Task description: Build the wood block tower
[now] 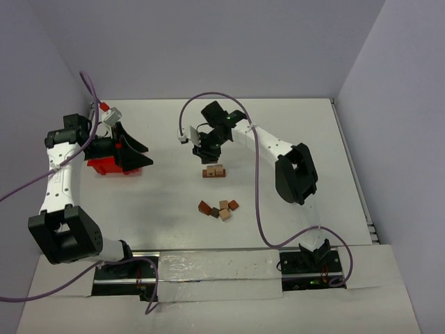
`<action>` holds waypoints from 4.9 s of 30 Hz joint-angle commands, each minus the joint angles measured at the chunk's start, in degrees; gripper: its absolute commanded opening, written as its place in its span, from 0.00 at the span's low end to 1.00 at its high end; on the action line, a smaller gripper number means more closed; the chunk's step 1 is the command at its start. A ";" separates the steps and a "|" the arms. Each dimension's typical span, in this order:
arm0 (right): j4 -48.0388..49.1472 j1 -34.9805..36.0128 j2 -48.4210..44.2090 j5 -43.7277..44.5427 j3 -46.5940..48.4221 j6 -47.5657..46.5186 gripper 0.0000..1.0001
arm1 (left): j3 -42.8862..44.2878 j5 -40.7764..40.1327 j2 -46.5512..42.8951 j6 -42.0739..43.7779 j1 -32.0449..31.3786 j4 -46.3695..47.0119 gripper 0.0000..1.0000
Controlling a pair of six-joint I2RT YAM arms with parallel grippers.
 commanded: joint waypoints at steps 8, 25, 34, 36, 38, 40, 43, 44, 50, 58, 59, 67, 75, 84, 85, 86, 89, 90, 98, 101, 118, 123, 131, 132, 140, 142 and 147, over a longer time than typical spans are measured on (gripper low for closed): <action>6.01 -0.29 -3.31 -0.44 -6.70 2.00 0.02 | 2.83 2.85 -0.20 3.65 0.08 -2.58 0.99; 6.02 -1.25 -4.62 -0.96 -7.37 2.56 0.02 | 0.79 2.09 -1.70 -3.34 0.06 4.93 0.99; 6.29 -1.79 -5.42 -1.91 -7.46 3.18 0.02 | 2.30 1.50 -0.18 -0.89 0.06 1.90 0.99; 6.33 -1.88 -5.68 -2.05 -7.71 3.23 0.02 | 1.26 1.20 -0.98 -2.83 0.06 4.14 0.99; 6.37 -1.79 -5.95 -1.91 -8.08 3.18 0.02 | 0.54 0.71 -2.03 -4.51 0.06 5.95 0.99; 6.54 -1.79 -6.60 -1.58 -8.89 3.09 0.02 | -0.89 0.08 -3.12 -7.12 0.06 8.69 0.99; 6.81 -1.88 -7.00 -1.30 -9.39 3.28 0.02 | -1.68 -0.83 -4.34 -9.89 0.06 11.35 0.99; 6.81 -1.88 -7.00 -1.30 -9.34 3.39 0.02 | -1.84 -1.21 -4.62 -10.11 0.06 11.68 0.99; 6.66 -1.88 -6.92 -0.95 -9.13 3.51 0.02 | -3.93 -2.87 -5.62 -15.34 0.06 16.97 0.99; 6.55 -2.22 -6.12 -0.77 -8.69 3.27 0.03 | -4.12 -3.78 -5.55 -17.35 0.06 18.70 0.99; 6.55 -2.14 -5.95 -0.77 -8.61 3.18 0.03 | -4.04 -3.78 -5.55 -17.52 0.06 18.71 0.99; 6.37 -2.35 -4.98 -0.86 -7.94 2.88 0.05 | -3.95 -3.75 -5.22 -17.35 0.11 18.71 0.99; 6.20 -2.40 -4.46 -0.86 -7.82 2.74 0.07 | -3.95 -3.52 -4.93 -17.44 0.14 18.88 0.99; 5.67 -2.41 -3.41 -1.04 -7.11 2.13 0.14 | -3.52 -3.19 -4.41 -17.27 0.06 18.63 0.99; 5.67 -2.40 -3.32 -1.03 -7.11 2.12 0.14 | -3.51 -3.17 -4.41 -17.26 0.06 18.54 0.99; 5.67 -2.40 -3.19 -0.91 -7.11 2.00 0.14 | -3.58 -3.17 -4.15 -17.00 0.06 18.34 0.99; 5.75 -2.40 -2.80 -0.77 -7.20 1.78 0.15 | -3.60 -3.25 -3.97 -16.99 0.06 18.36 0.99; 5.76 -2.40 -2.79 -0.77 -7.20 1.77 0.15 | -3.60 -3.33 -3.97 -17.08 0.06 18.44 0.99; 5.76 -2.40 -2.12 -0.95 -7.46 1.72 0.18 | -4.43 -3.64 -3.87 -18.18 0.14 19.89 0.99; 5.76 -2.32 -1.96 -0.85 -7.36 1.57 0.19 | -4.27 -3.52 -3.51 -18.29 0.06 19.91 0.99; 5.85 -1.70 -1.64 -0.54 -7.23 1.02 0.22 | -3.60 -3.17 -2.47 -18.23 0.09 19.59 0.99; 5.76 -1.26 -1.38 0.02 -7.02 0.89 0.22 | -3.16 -2.99 -1.77 -17.26 0.14 18.44 0.99; 5.77 -0.75 -1.19 0.62 -7.20 0.73 0.24 | -2.98 -2.90 -1.68 -17.26 0.13 18.34 0.99; 5.82 -0.68 -1.20 0.69 -7.31 0.66 0.25 | -2.98 -2.84 -1.68 -17.20 0.09 18.30 0.99; 5.91 -0.03 -1.41 1.13 -7.35 0.54 0.25 | -2.90 -2.81 -1.42 -17.06 0.06 18.18 0.99; 5.82 0.06 -1.53 1.07 -7.29 0.63 0.25 | -2.96 -2.81 -1.44 -16.97 0.08 18.07 0.99; 5.85 0.06 -1.30 1.16 -7.46 0.46 0.26 | -2.81 -2.81 -1.41 -16.99 0.14 18.09 0.99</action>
